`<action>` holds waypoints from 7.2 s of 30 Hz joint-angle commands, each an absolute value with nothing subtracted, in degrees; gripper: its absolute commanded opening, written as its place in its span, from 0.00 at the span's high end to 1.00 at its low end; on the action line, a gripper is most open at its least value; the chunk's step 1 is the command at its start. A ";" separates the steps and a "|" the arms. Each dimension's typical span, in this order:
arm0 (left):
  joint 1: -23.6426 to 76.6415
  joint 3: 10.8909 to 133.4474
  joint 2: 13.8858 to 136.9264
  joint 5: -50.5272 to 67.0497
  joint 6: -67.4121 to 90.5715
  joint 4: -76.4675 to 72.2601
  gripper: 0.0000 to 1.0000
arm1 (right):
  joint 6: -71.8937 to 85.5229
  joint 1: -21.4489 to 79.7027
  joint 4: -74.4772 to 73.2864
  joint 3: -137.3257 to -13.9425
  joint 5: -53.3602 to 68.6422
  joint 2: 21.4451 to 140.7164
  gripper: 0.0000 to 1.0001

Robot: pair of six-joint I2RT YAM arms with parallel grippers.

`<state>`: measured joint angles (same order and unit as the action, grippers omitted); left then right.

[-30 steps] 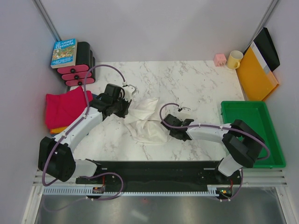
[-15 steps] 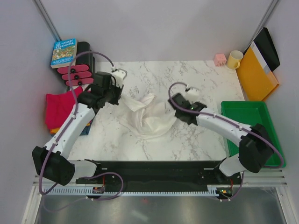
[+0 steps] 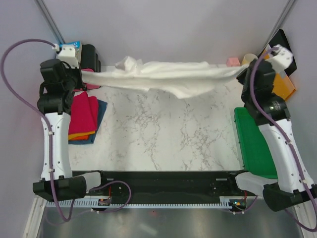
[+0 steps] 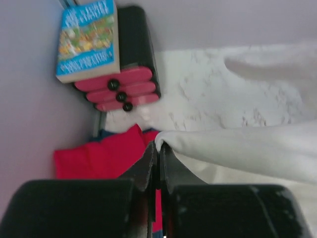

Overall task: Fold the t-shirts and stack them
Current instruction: Flatten out the tshirt

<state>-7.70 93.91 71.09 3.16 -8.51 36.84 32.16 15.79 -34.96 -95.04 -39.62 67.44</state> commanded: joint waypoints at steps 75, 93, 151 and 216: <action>3.17 72.94 53.20 21.70 -11.53 36.29 0.98 | 34.46 29.79 -44.73 -64.06 -33.92 39.85 1.00; 3.34 78.54 65.76 21.99 -6.15 38.15 0.98 | 23.56 26.56 -36.58 -74.51 -35.08 60.53 1.00; 35.50 84.19 95.61 0.18 -12.04 32.78 0.05 | 29.35 20.13 -38.67 -52.74 -26.45 49.92 0.18; 47.57 89.94 113.75 4.04 -14.24 30.50 0.98 | 37.88 20.13 -36.40 -45.71 -23.12 50.27 0.27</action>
